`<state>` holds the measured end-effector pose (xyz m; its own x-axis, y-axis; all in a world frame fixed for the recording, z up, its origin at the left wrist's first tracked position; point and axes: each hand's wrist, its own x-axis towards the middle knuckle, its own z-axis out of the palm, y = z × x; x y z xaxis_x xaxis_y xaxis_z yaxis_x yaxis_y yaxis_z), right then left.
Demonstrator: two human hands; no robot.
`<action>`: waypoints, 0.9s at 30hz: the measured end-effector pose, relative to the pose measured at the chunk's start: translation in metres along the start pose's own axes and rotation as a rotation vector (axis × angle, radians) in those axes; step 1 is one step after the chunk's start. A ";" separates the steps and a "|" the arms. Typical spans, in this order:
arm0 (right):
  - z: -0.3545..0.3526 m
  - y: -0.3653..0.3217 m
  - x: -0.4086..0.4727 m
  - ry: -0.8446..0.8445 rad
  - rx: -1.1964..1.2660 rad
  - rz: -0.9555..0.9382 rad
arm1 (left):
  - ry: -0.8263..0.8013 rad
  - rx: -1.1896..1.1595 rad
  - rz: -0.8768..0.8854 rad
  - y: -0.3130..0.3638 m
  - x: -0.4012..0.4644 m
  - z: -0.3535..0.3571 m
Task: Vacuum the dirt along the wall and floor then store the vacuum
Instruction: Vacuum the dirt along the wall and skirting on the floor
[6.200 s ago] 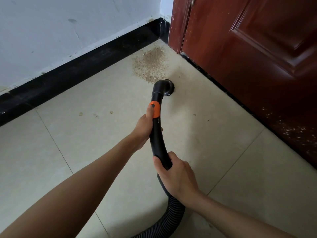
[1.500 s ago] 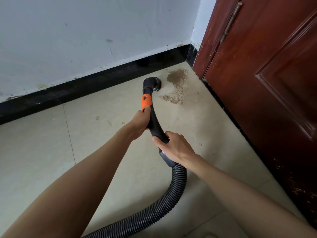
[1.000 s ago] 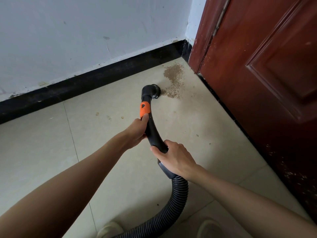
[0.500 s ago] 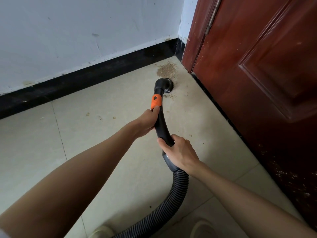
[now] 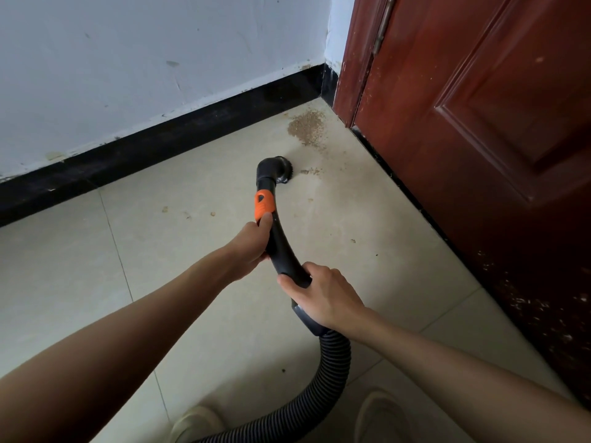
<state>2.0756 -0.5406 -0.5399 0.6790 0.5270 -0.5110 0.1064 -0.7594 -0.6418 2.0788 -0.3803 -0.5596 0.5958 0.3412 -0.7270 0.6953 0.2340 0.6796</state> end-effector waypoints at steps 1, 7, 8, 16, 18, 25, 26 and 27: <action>0.000 0.002 -0.003 0.015 0.000 0.007 | -0.012 -0.005 0.002 0.000 -0.001 0.003; -0.007 0.014 -0.008 0.081 0.009 0.027 | -0.046 0.093 0.036 0.011 0.000 0.029; -0.008 0.017 -0.008 0.094 0.017 0.034 | -0.053 0.112 0.045 0.012 0.002 0.033; -0.009 0.037 0.002 0.232 0.099 0.126 | -0.135 0.248 0.098 0.027 0.013 0.062; -0.009 0.042 0.007 0.259 0.132 0.151 | -0.134 0.287 0.111 0.031 0.017 0.069; -0.006 0.055 0.029 0.346 0.277 0.164 | -0.090 0.451 0.169 0.047 0.030 0.086; -0.006 0.054 0.033 0.360 0.308 0.164 | -0.075 0.464 0.179 0.050 0.032 0.087; -0.005 0.054 0.037 0.372 0.337 0.162 | -0.056 0.474 0.188 0.052 0.034 0.088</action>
<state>2.1103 -0.5638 -0.5902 0.8857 0.1954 -0.4212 -0.2194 -0.6233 -0.7506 2.1712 -0.4365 -0.5576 0.7400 0.2852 -0.6091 0.6718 -0.2696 0.6899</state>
